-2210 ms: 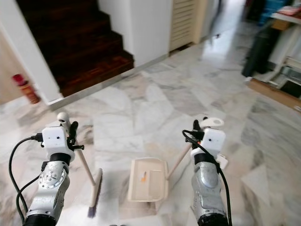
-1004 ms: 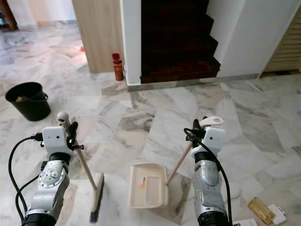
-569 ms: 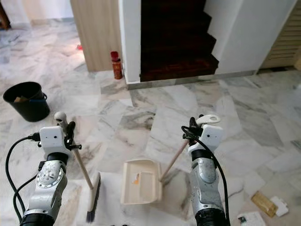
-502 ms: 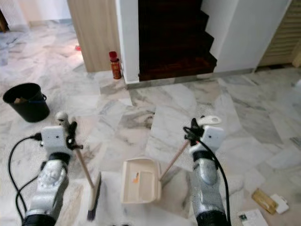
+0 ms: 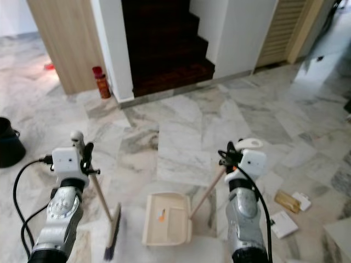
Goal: Sweep floor
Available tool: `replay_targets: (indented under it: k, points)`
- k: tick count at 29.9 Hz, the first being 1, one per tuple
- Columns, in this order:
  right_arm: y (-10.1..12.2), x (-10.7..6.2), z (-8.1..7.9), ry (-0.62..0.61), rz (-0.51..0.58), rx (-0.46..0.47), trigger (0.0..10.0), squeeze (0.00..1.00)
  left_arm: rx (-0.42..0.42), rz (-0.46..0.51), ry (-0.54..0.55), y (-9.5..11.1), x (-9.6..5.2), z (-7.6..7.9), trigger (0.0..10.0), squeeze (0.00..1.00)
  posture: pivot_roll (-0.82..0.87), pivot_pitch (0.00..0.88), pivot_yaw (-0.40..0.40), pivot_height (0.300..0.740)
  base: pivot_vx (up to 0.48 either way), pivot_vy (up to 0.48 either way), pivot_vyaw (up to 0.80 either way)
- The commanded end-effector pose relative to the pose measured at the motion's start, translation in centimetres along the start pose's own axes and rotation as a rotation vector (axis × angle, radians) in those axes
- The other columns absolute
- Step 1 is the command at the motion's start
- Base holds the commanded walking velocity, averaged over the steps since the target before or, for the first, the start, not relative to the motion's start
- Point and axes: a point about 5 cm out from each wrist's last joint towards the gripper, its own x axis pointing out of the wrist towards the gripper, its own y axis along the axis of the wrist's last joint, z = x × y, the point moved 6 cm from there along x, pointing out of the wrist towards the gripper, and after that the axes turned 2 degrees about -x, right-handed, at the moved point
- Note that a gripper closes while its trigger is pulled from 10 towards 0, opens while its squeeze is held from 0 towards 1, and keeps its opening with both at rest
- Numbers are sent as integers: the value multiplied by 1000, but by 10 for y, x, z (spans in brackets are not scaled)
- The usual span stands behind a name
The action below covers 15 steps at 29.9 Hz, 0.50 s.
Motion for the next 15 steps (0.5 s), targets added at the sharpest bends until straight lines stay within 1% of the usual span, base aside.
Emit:
replay_targets:
  k: [1, 2, 7, 9, 15]
  points:
    - [16, 6, -6, 15, 56, 7, 10000, 0, 10, 49, 6, 13, 4, -1, 10000, 0, -10, 0, -9, 740, 0, 300, 0]
    - [19, 6, -4, 2, 73, -9, 10000, 0, 10, 49, 6, 13, 4, -2, 10000, 0, -10, 0, -9, 740, 0, 307, 0]
    - [20, 6, -6, 14, 74, -8, 10000, 0, 10, 48, 5, 13, 5, -2, 10000, 0, -10, 0, -8, 740, 0, 310, 798]
    - [18, 6, -4, 4, 64, 16, 10000, 0, 11, 48, 4, 13, 5, -2, 10000, 0, -11, 0, -6, 740, 0, 311, 0]
    - [18, 6, -6, 8, 66, -2, 10000, 0, 13, 47, -1, 13, 5, -2, 10000, 0, -11, 0, -3, 740, 0, 310, 0]
